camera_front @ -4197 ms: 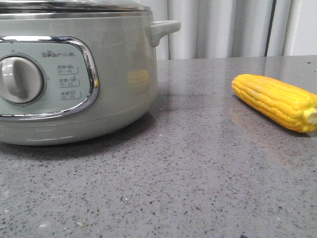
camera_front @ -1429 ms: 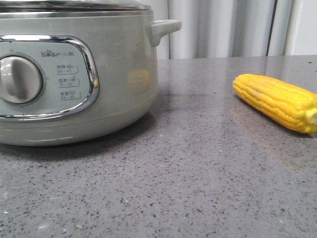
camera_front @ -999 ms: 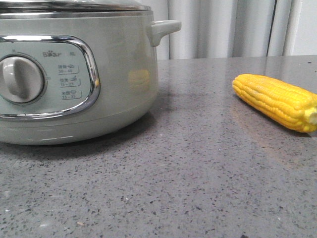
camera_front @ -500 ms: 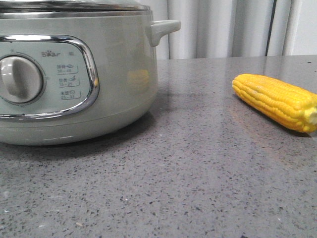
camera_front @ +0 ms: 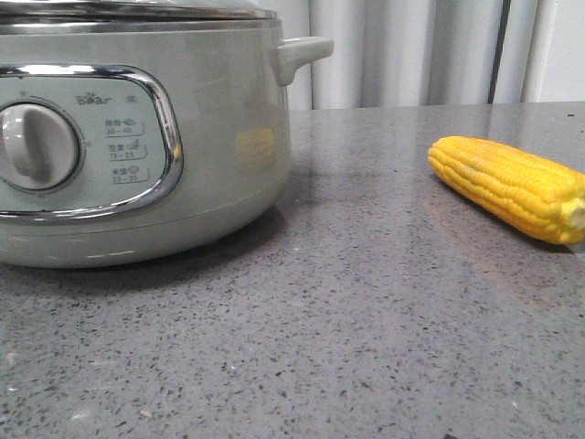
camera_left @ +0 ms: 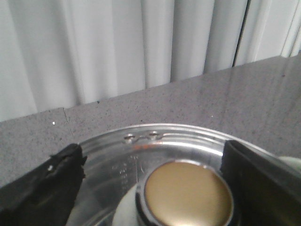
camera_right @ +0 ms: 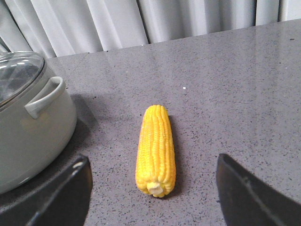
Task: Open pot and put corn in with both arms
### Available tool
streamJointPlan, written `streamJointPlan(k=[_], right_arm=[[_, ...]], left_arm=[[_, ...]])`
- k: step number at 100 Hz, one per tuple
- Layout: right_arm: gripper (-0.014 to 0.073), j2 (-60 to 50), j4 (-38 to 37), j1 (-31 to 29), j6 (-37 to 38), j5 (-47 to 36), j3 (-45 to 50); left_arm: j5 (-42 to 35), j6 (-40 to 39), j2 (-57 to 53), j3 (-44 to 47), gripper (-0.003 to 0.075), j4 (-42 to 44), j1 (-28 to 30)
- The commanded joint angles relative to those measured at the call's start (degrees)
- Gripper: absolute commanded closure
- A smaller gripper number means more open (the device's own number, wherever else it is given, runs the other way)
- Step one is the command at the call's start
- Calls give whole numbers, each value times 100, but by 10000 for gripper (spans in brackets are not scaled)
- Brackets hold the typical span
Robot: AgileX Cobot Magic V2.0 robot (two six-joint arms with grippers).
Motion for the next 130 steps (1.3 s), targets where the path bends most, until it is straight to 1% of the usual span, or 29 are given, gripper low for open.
streamJointPlan(k=[1,14,26,31,38,43,55,62,78,101,107,118,130], right_arm=[[113,99,-51,-32,-68,-461,-204],[113,99,-51,-32,-68,-471,-204],[113,99,-51,-32,-68,-471,-194],[113,99,-117,-32,-68,-471,-194],[113,99,-212,-32,-68,-471,-194],[113,99,-256,-32,-68,-471,-194],[113,99,-265,-32,-68,-471,-194],[113,99,-275,-32,-68,-471,-194],[113,121,-284,-32,-68,-482,-194],[113,354,-284,-32,-68,-482,-194],[113,425,-284,-32,-68,-482,-194],[113,495,-284,-32,-68,-522,-194],[113,495,-284,-32,-68,-548,-194]], left_arm=[[-334,-7,63,-131,167,-22,10],[-149,-18,87,-131,169,-272,10],[-81,-18,42,-131,207,-321,10],[-81,-18,42,-131,243,-321,10],[-81,-18,42,-131,313,-321,10],[-95,-18,42,-131,379,-321,10],[-203,-18,19,-131,507,-321,10],[-228,-18,-16,-142,552,-321,10],[-189,-18,-190,-385,562,-321,10],[56,-18,-624,-1112,563,-248,10],[44,-18,-806,-1251,563,-194,93],[58,-18,-1183,-1288,563,-194,514],[90,-18,-1621,-1141,563,-194,1371]])
